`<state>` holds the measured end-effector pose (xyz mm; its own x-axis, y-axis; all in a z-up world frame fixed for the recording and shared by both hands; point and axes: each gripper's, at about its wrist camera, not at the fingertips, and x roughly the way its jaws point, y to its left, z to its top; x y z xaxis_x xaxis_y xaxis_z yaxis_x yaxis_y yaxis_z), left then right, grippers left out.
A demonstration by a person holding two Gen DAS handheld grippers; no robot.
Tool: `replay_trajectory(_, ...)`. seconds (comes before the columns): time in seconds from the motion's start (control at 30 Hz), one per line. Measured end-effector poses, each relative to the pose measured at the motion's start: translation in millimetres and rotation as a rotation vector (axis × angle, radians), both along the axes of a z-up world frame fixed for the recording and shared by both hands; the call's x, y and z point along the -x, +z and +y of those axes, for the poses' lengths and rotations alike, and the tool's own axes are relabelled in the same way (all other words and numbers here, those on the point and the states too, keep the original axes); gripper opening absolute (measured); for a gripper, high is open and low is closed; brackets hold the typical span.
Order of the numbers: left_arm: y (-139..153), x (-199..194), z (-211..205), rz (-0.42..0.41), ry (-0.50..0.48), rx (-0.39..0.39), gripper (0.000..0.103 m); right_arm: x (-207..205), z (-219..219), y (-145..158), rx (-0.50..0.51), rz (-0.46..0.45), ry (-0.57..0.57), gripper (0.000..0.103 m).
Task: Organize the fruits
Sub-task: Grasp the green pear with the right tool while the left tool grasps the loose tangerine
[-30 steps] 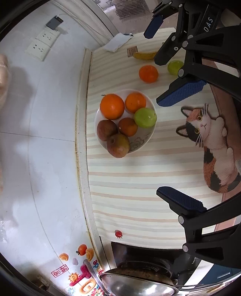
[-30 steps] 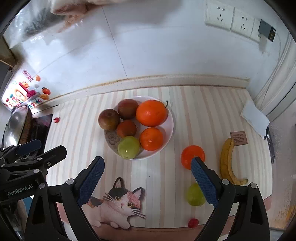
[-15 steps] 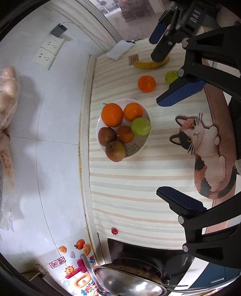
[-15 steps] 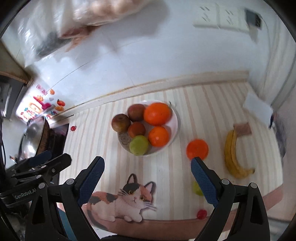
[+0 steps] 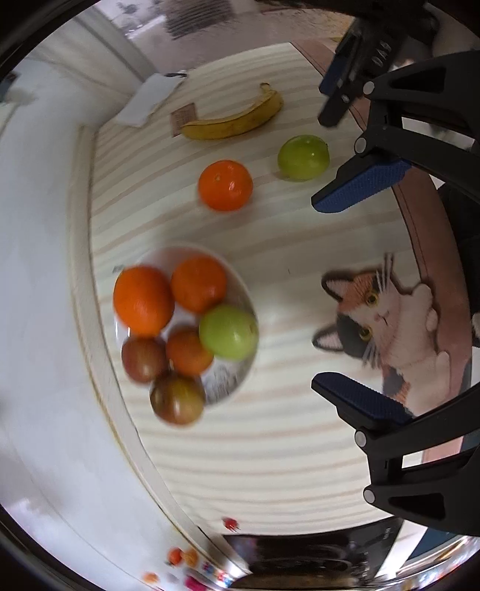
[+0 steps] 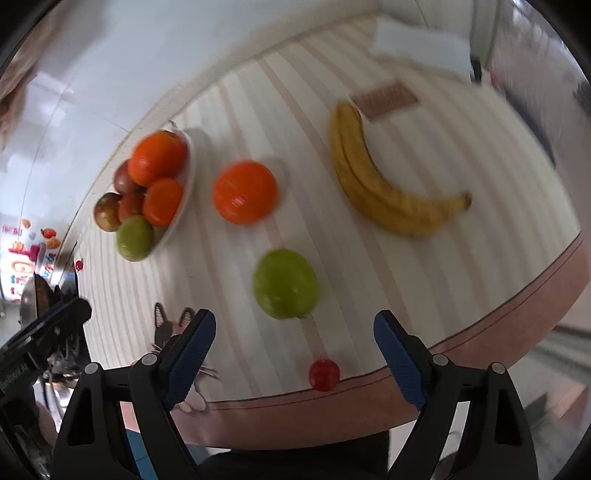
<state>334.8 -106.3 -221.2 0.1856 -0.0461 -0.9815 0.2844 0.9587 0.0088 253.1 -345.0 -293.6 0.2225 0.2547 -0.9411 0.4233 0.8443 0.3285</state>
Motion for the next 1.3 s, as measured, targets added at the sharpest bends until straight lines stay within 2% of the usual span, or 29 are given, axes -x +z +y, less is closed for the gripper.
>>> replay_trajectory(0.1,-11.4,-15.1,-22.0,0.037,-0.037,-0.012,0.089,-8.8,-1.6,-23.1,-0.025,-0.013,-0.003,0.079)
replay_trajectory(0.23,-25.0,-42.5,-48.8,0.106,-0.07,-0.001,0.088,-30.9,7.3,-46.5,-0.051,-0.02,0.028,0.075)
replay_trajectory(0.37,-36.8,-67.9,-75.6,0.164,-0.093,-0.002,0.089,-46.1,19.5,-65.5,-0.057,0.0,0.077,0.059)
replay_trajectory(0.47,-49.3,-82.9,-98.0,0.201,-0.123,-0.021,0.088,-45.0,20.2,-62.9,-0.011,-0.013,0.084,0.059)
replay_trajectory(0.6,-75.8,-96.3,-130.4,0.253,-0.181,-0.06,0.088,-36.0,3.4,-66.2,-0.04,-0.001,0.037,0.059)
replay_trajectory(0.8,-109.2,-95.5,-162.9,0.304,-0.252,-0.091,0.088,-26.4,-13.3,-67.2,-0.047,0.011,0.007,0.059)
replay_trajectory(0.83,-112.9,-93.6,-166.7,0.307,-0.264,-0.086,0.083,-26.0,-14.8,-67.0,-0.048,0.012,0.006,0.059)
replay_trajectory(0.87,-115.0,-91.9,-168.8,0.304,-0.27,-0.085,0.064,-26.4,-14.7,-66.6,-0.049,0.014,0.005,0.059)
replay_trajectory(0.9,-116.3,-90.6,-169.9,0.293,-0.271,-0.098,0.064,-27.4,-13.2,-66.2,-0.048,0.015,0.007,0.059)
replay_trajectory(1.03,-111.7,-87.1,-161.8,0.26,-0.252,-0.07,0.064,-27.8,-10.6,-66.6,-0.043,0.024,0.018,0.059)
replay_trajectory(1.13,-107.6,-74.8,-140.5,0.244,-0.226,-0.065,0.063,-28.4,-6.3,-67.1,-0.045,0.032,0.035,0.059)
replay_trajectory(1.3,-107.2,-44.4,-92.0,0.269,-0.159,-0.042,0.063,-28.5,10.3,-67.8,-0.025,0.045,0.106,0.059)
